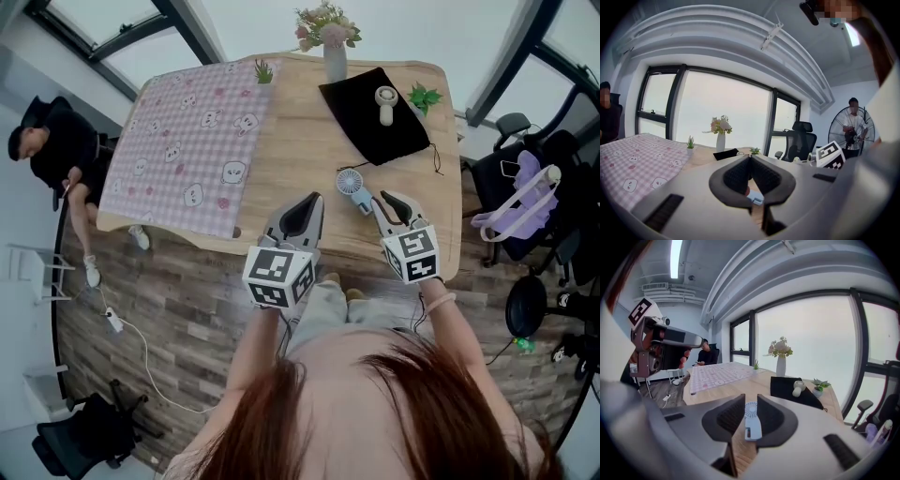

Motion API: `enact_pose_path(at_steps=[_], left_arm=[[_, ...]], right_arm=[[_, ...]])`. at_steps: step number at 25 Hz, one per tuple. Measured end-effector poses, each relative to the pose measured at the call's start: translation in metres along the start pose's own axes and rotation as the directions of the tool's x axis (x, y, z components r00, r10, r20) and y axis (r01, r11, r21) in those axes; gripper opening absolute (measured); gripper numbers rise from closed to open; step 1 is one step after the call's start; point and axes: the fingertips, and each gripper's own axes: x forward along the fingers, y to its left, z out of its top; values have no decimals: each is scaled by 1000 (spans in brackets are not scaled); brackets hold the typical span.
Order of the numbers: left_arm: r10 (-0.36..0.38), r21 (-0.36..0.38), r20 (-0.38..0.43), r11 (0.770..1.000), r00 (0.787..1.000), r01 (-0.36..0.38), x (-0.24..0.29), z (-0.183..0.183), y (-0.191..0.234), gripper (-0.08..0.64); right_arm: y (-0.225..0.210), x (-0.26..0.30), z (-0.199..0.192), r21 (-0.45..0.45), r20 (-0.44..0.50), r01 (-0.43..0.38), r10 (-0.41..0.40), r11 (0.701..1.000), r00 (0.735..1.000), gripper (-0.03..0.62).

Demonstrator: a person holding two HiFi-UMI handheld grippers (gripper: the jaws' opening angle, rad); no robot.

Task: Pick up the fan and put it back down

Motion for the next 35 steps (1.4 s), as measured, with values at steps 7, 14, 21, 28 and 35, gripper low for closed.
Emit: enact_pose_path(at_steps=[7, 14, 21, 28, 35], left_arm=[[21, 10, 17, 1000, 1000, -21, -11, 2, -16, 14], [33, 14, 28, 999, 999, -34, -19, 0, -31, 13], [38, 30, 44, 999, 998, -39, -26, 5, -49, 14], [39, 45, 54, 998, 998, -42, -32, 9, -61, 13], [30, 52, 63, 998, 998, -33, -40, 8, -61, 13]], right_arm=[[2, -27, 18, 8, 70, -4, 3, 1000, 998, 51], [3, -50, 27, 12, 122, -4, 2, 1000, 993, 34], [4, -75, 40, 18, 179, 1, -4, 1000, 984, 9], [5, -94, 48, 9, 209, 12, -14, 1000, 978, 0], [9, -109, 58, 51, 248, 39, -51, 998, 967, 0]])
